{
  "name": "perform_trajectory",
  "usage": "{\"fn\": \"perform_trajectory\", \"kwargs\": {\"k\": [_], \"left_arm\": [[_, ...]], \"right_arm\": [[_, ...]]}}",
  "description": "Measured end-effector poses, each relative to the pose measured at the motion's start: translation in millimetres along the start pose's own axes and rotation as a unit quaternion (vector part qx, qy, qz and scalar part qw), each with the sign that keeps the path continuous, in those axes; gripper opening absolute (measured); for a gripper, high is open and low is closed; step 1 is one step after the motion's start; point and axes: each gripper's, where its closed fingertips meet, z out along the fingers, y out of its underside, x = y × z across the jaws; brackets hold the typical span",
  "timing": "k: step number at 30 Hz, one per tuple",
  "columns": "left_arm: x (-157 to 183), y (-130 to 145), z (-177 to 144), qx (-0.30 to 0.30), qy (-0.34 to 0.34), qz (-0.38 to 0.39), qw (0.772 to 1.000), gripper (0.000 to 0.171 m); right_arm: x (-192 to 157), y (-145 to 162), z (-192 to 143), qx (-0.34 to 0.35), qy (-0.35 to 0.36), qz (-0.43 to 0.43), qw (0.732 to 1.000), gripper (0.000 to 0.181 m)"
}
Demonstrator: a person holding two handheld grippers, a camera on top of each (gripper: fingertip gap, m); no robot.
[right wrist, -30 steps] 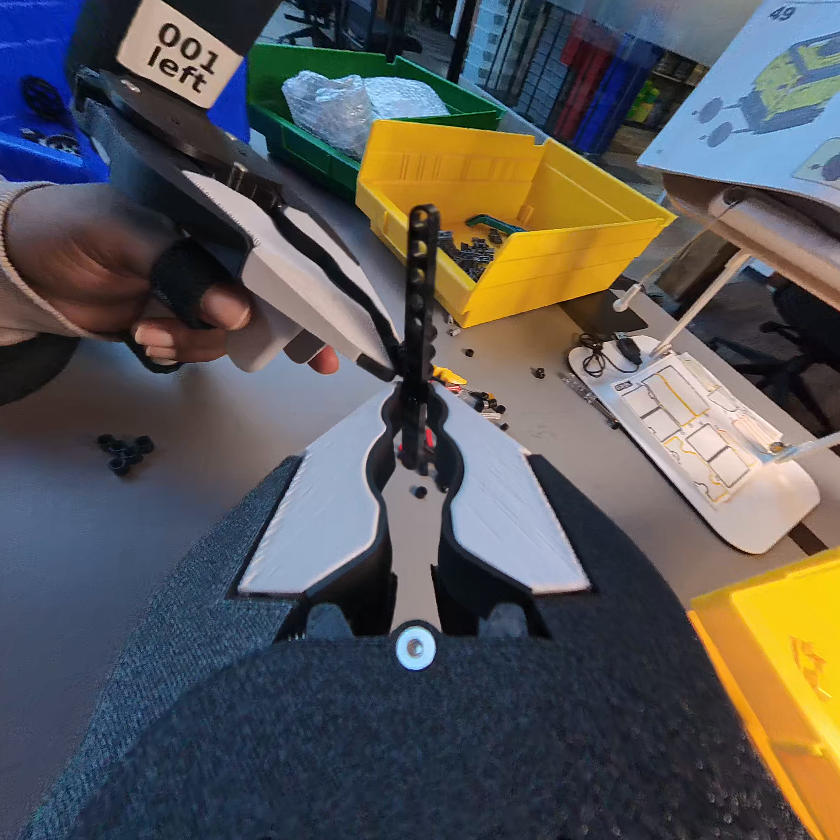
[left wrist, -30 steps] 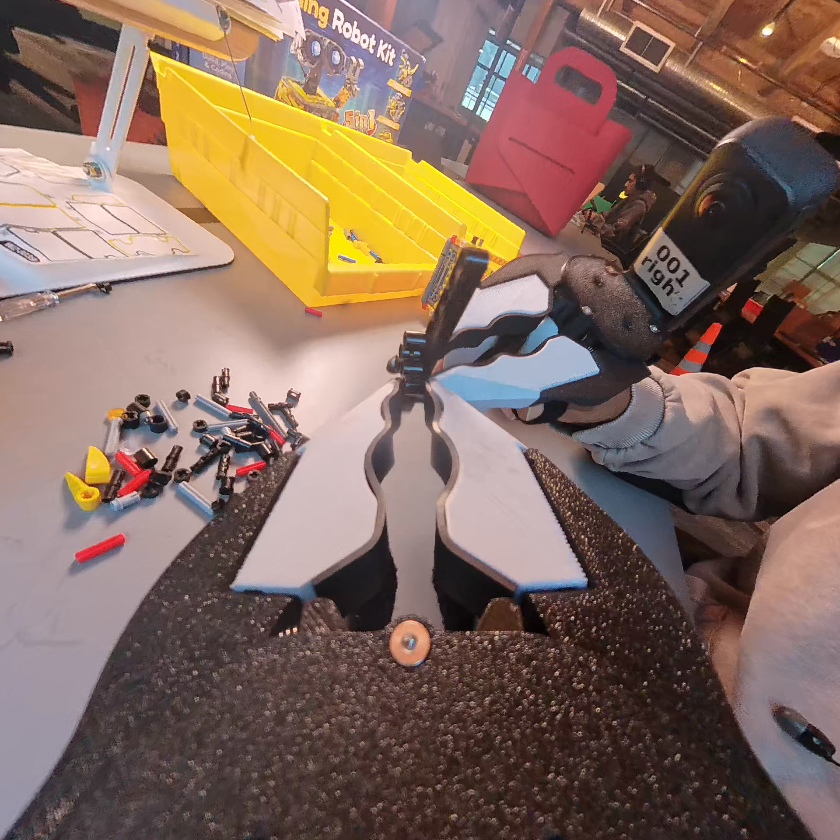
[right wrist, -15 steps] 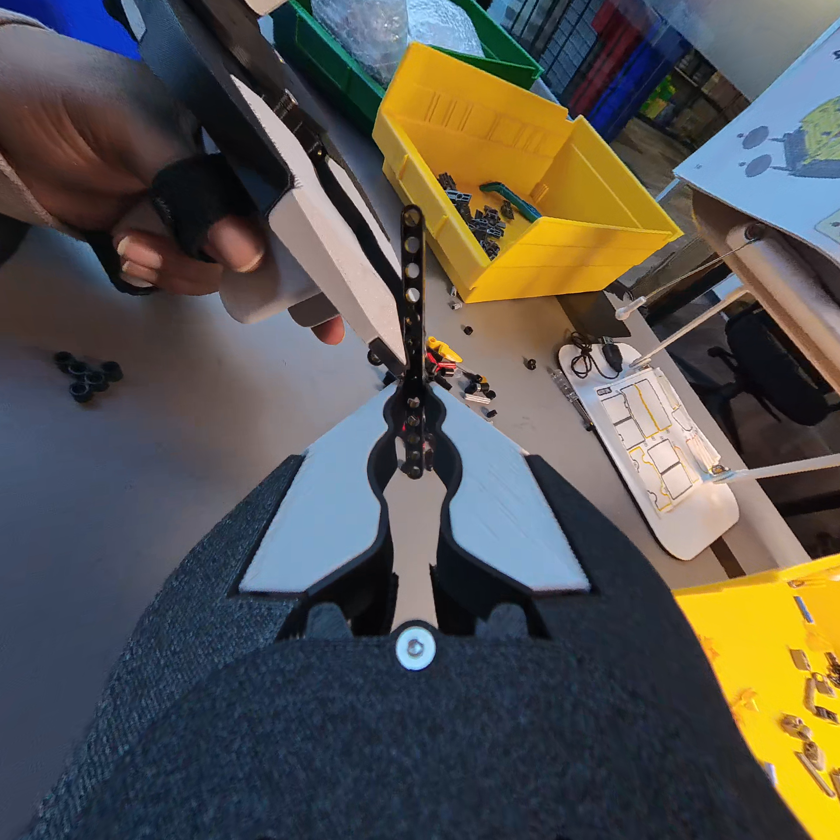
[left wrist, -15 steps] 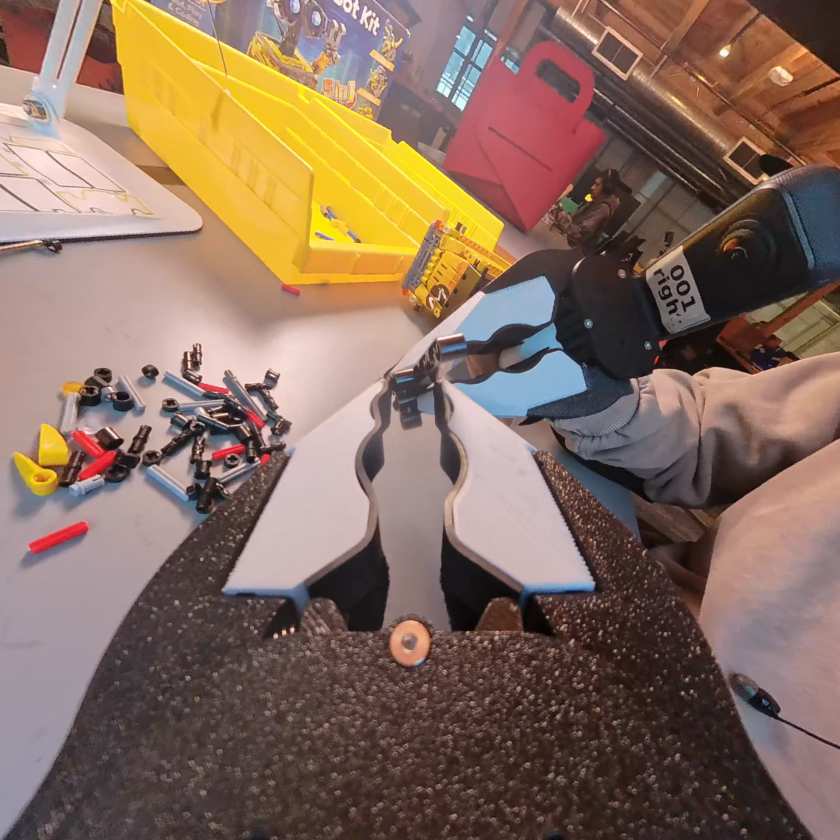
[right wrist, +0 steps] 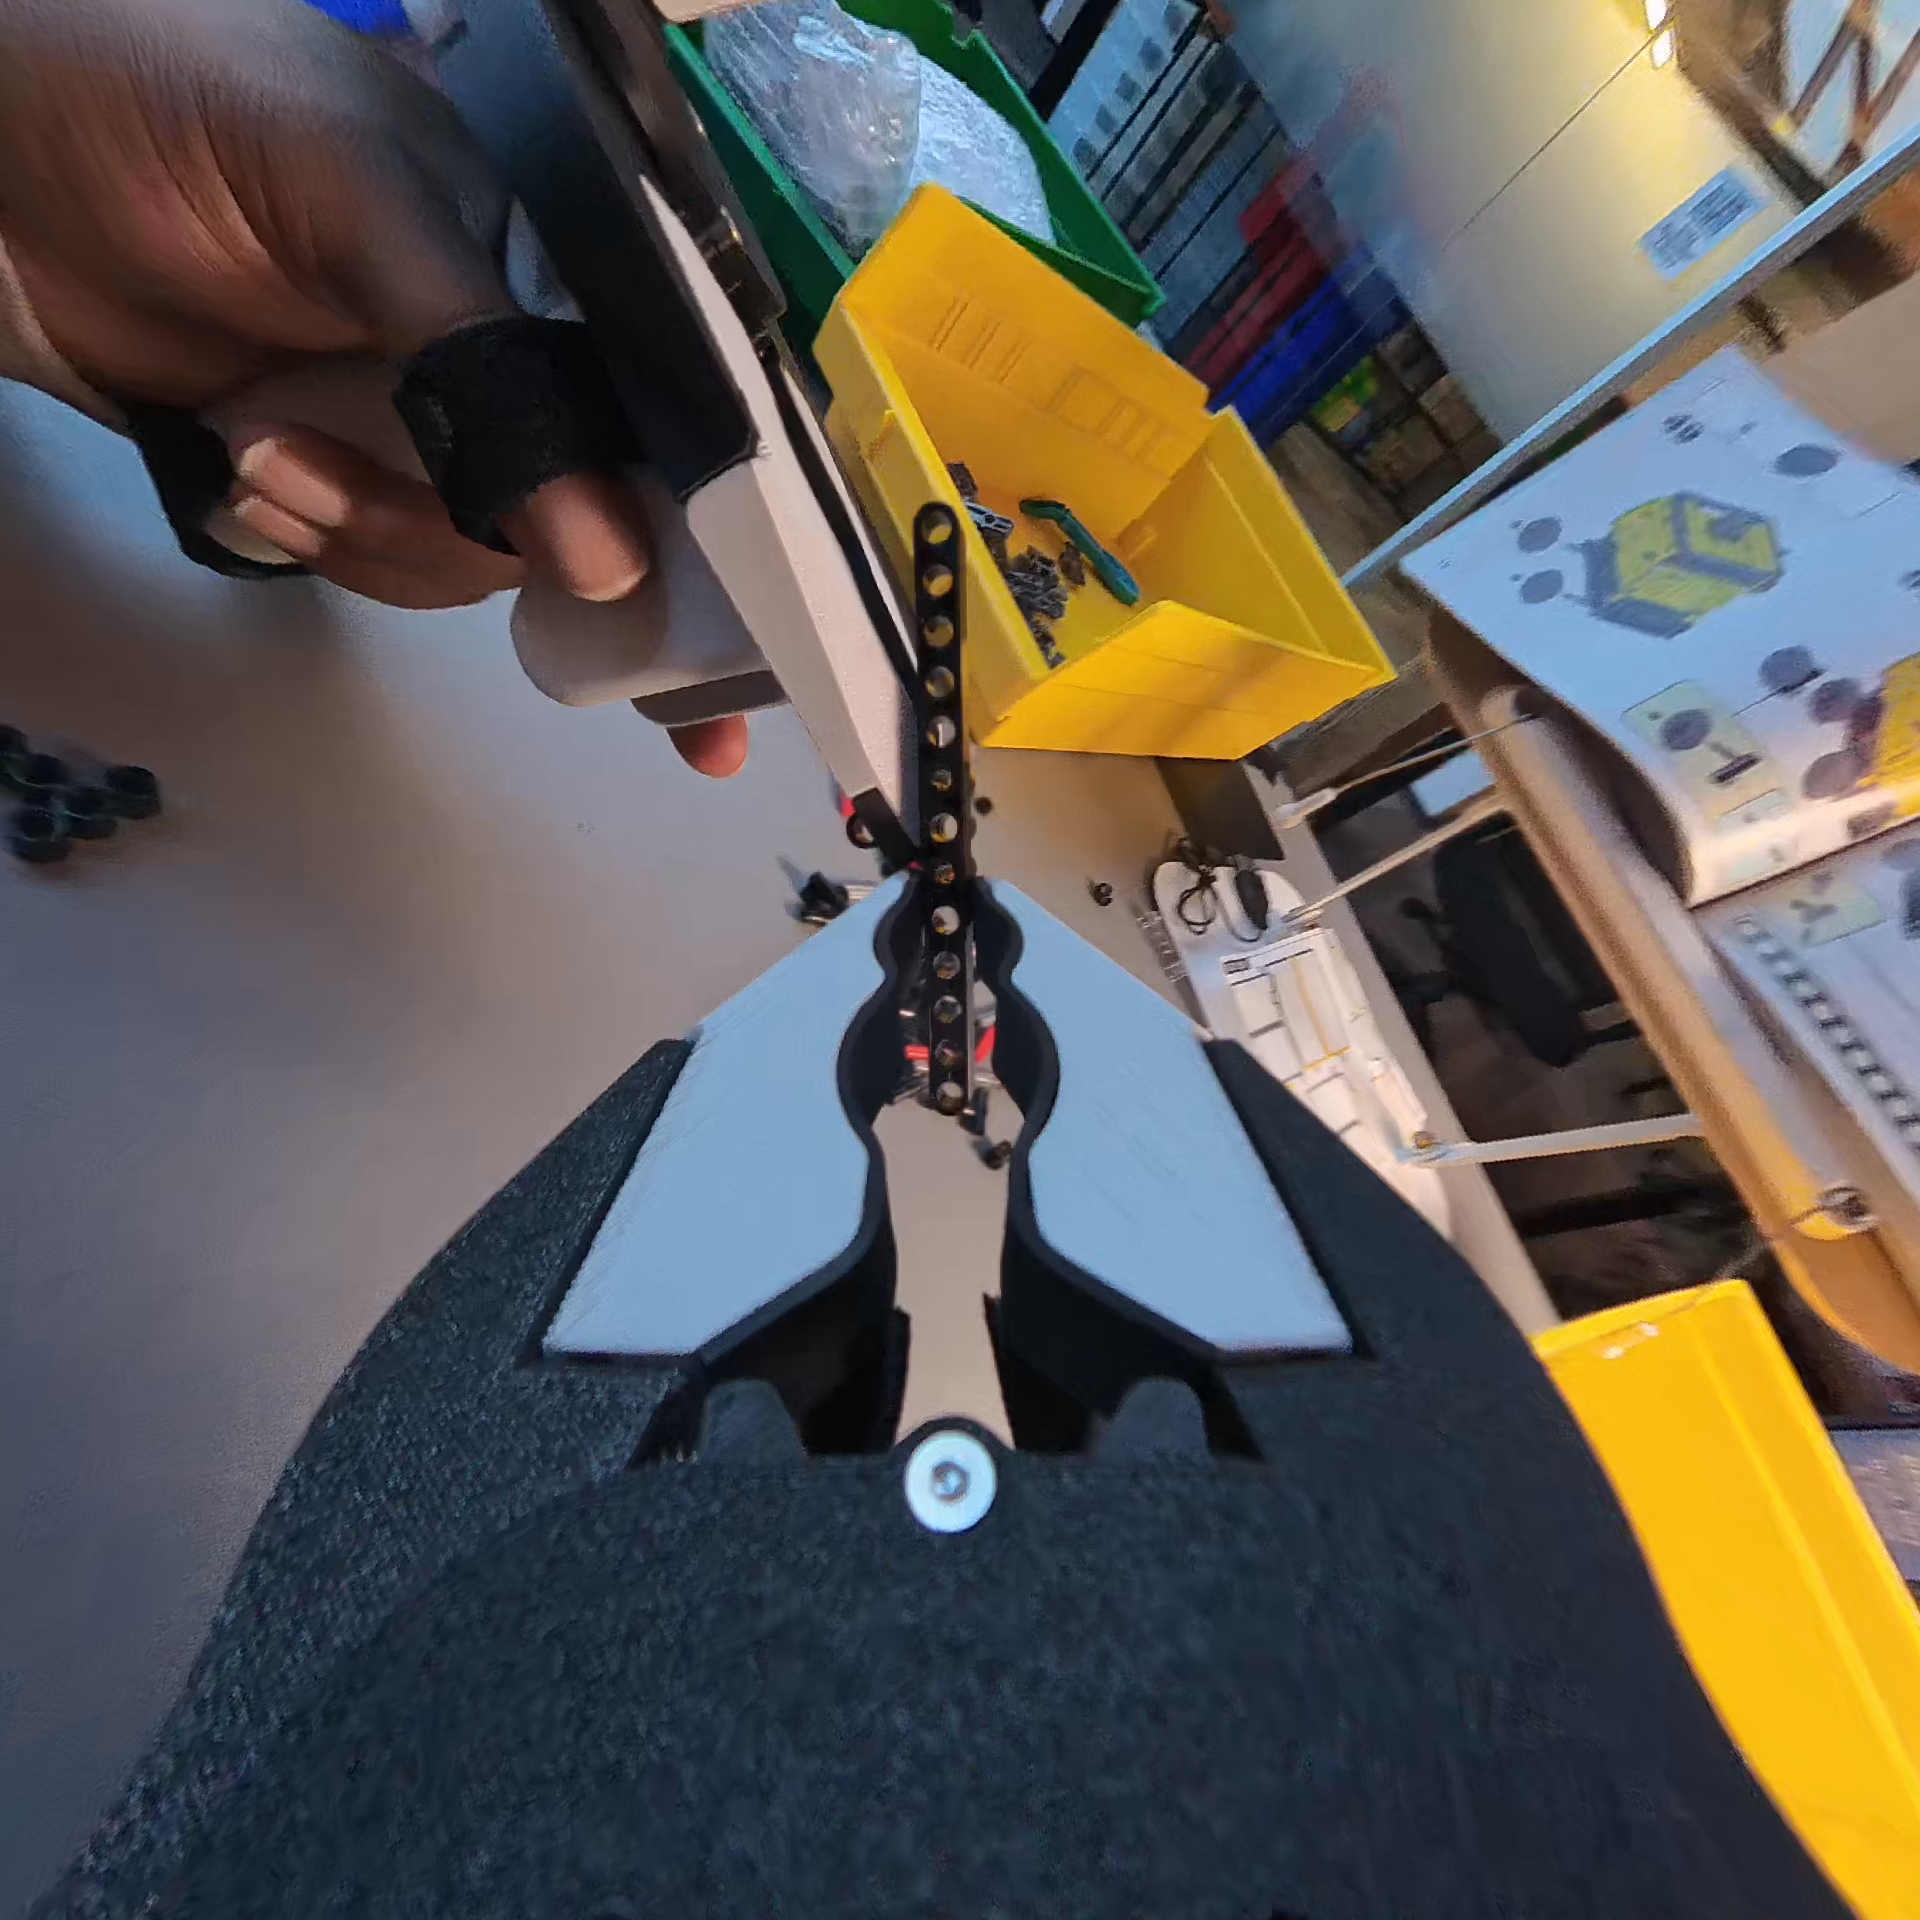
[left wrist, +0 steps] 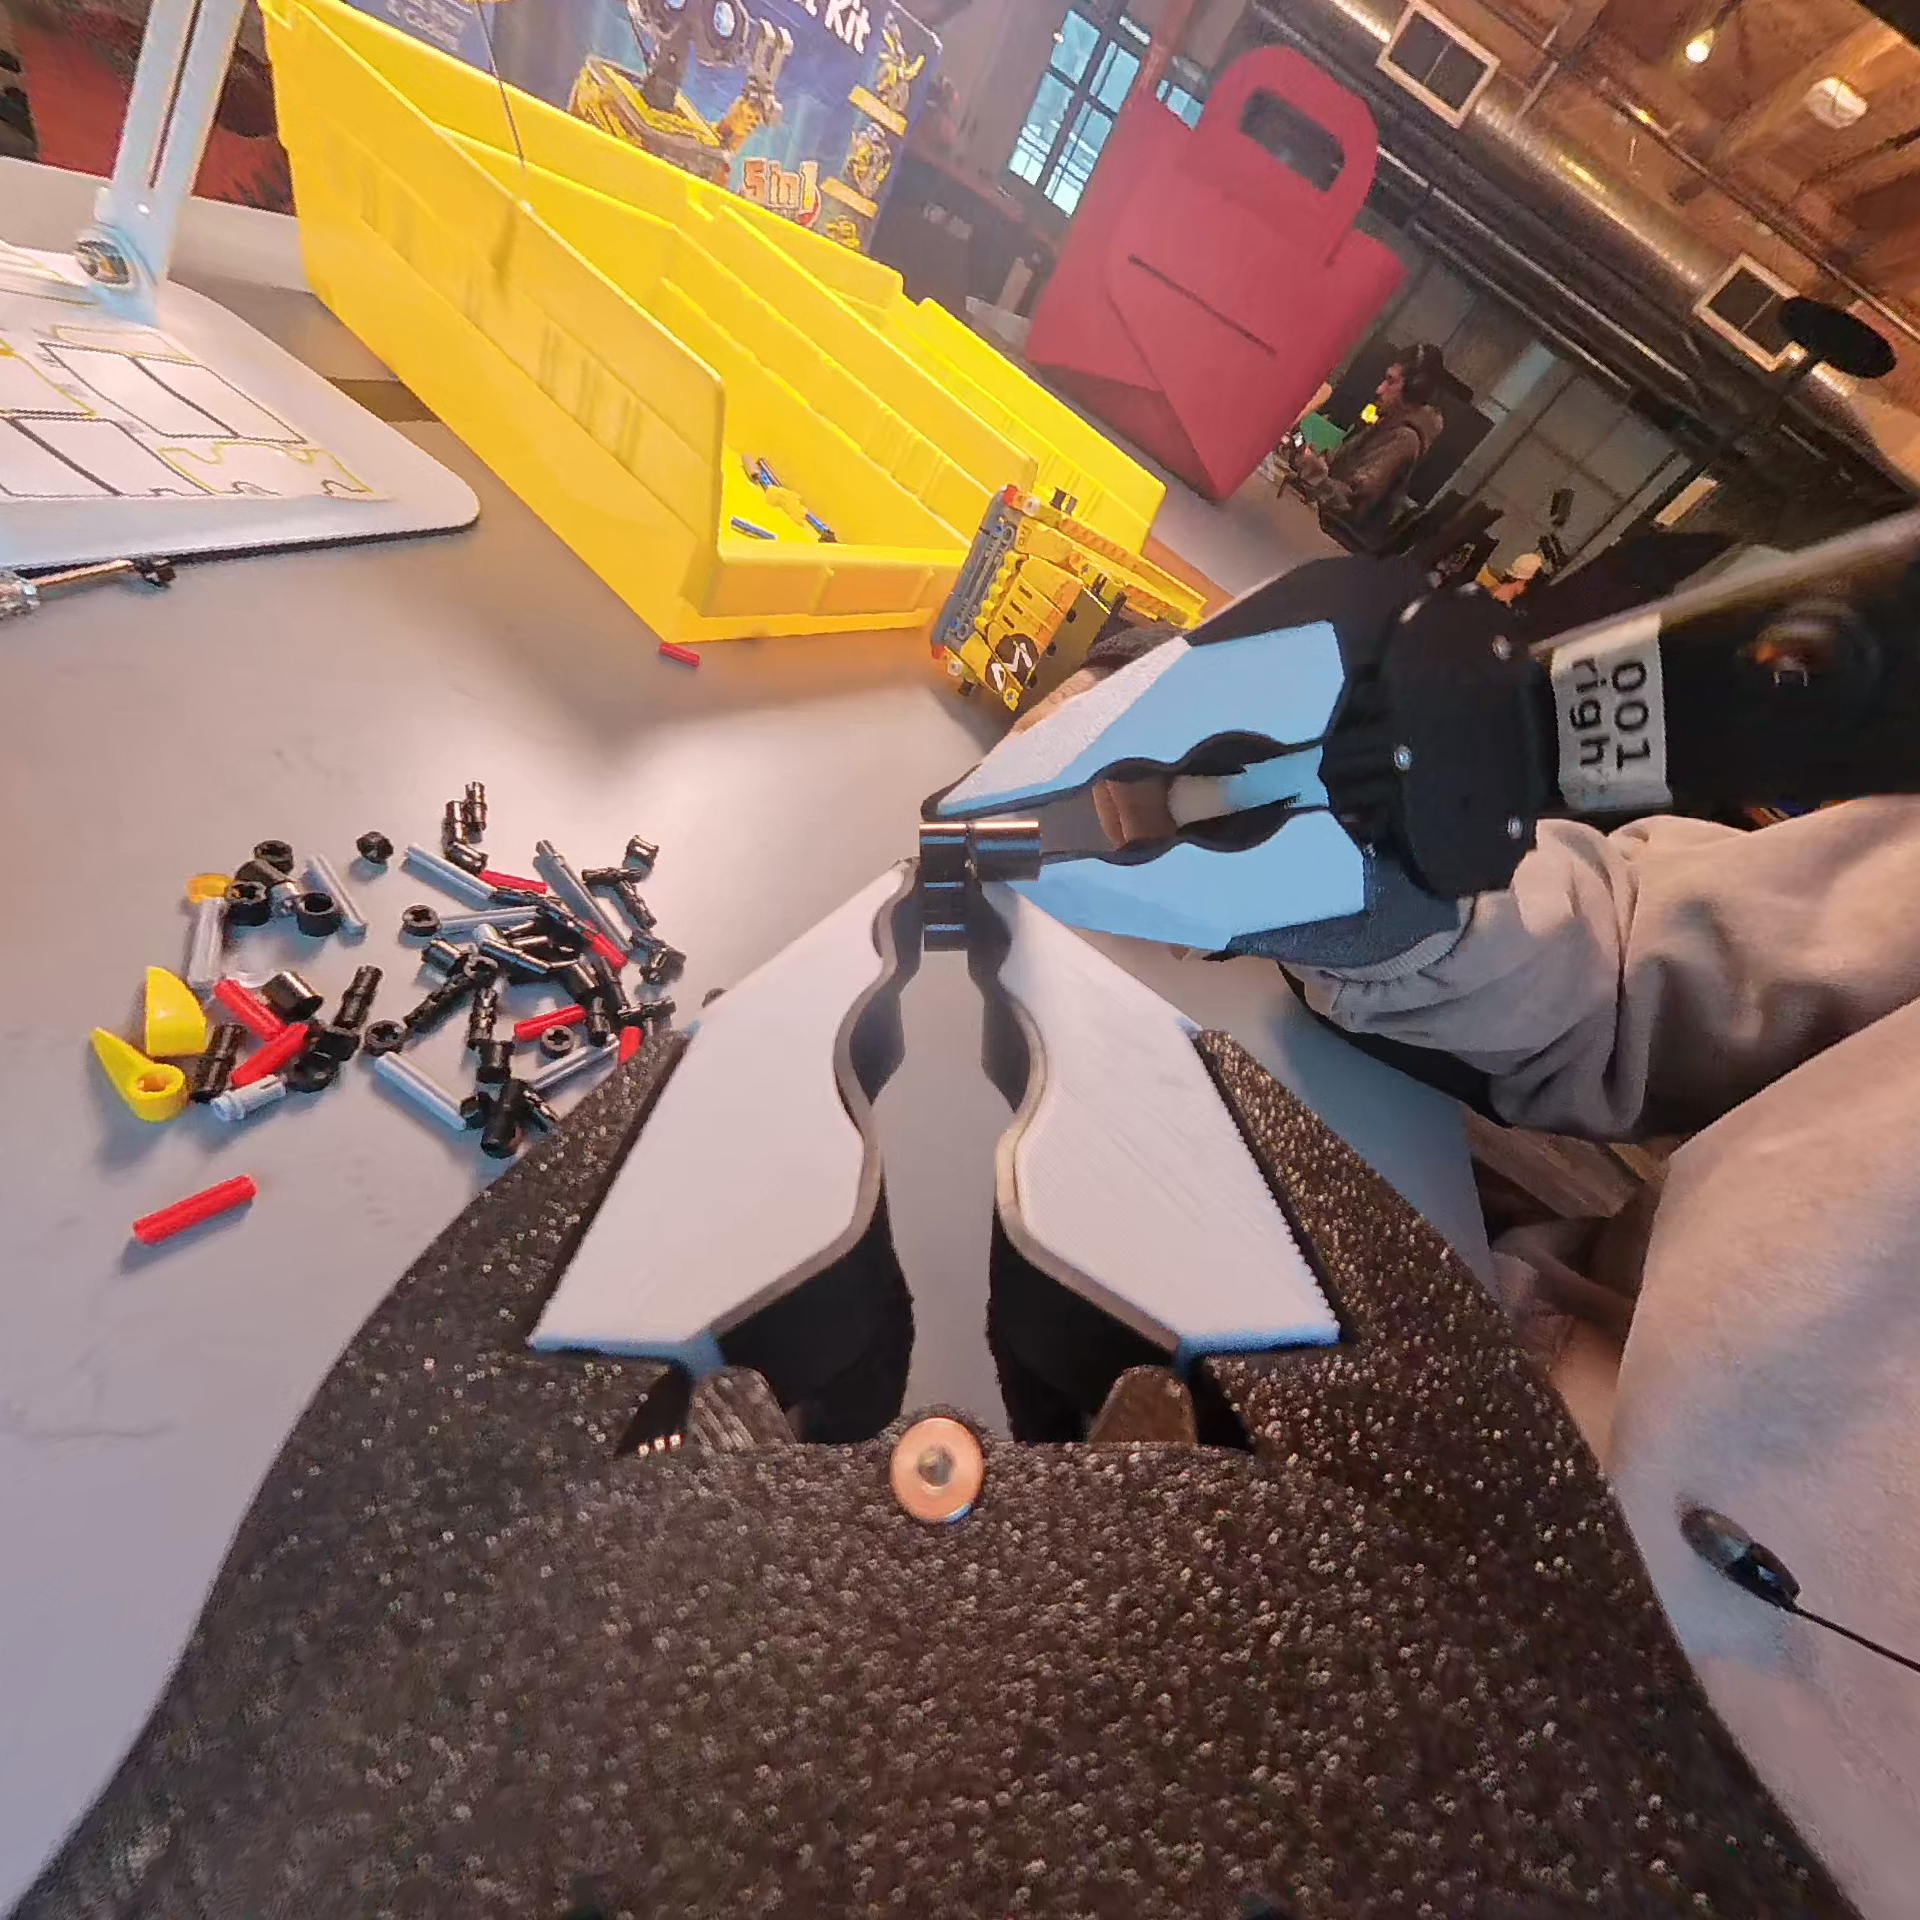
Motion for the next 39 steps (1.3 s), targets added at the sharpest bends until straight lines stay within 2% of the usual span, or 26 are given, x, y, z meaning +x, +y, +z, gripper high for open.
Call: {"fn": "perform_trajectory", "kwargs": {"k": [3,6,13,27,29,30,31,32,33,34,35,37,39], "left_arm": [[-1,-4,1,0.018,0.007,-0.029,0.999,0.007],[-3,-5,1,0.03,0.01,-0.054,0.998,0.007],[-12,-11,9,0.061,0.021,-0.101,0.993,0.005],[-17,-15,24,0.076,0.063,-0.163,0.982,0.004],[-26,-15,23,0.082,0.037,-0.16,0.983,0.003],[-53,-16,17,0.096,-0.029,-0.164,0.981,0.004],[-67,-24,8,0.118,-0.025,-0.199,0.973,0.005],[-64,-37,0,0.137,-0.008,-0.195,0.971,0.005],[-46,-45,-2,0.128,0.002,-0.145,0.981,0.006],[-30,-50,-3,0.122,0.011,-0.103,0.987,0.006],[-24,-52,-6,0.123,0.015,-0.087,0.988,0.006],[-26,-53,-11,0.124,0.022,-0.089,0.988,0.006],[-31,-46,-10,0.103,-0.002,-0.066,0.992,0.007]], "right_arm": [[6,-4,0,0.003,0.057,-0.088,0.994,0.005],[7,-4,1,0.004,0.081,-0.146,0.986,0.004],[15,1,4,-0.001,0.104,-0.169,0.98,0.003],[23,11,0,-0.035,0.127,-0.205,0.97,0.002],[22,10,1,-0.032,0.124,-0.204,0.97,0.002],[4,-13,-4,0.036,0.091,-0.208,0.973,0.003],[-25,-54,-15,0.105,0.057,-0.188,0.975,0.003],[-40,-71,-17,0.124,0.061,-0.223,0.965,0.002],[-31,-51,-9,0.092,0.061,-0.209,0.972,0.004],[-5,-21,-6,0.061,0.071,-0.173,0.98,0.004],[16,-15,-13,0.066,0.087,-0.143,0.984,0.004],[28,-29,-23,0.114,0.07,-0.07,0.988,0.005],[30,-29,-21,0.127,0.039,0.01,0.991,0.004]]}}
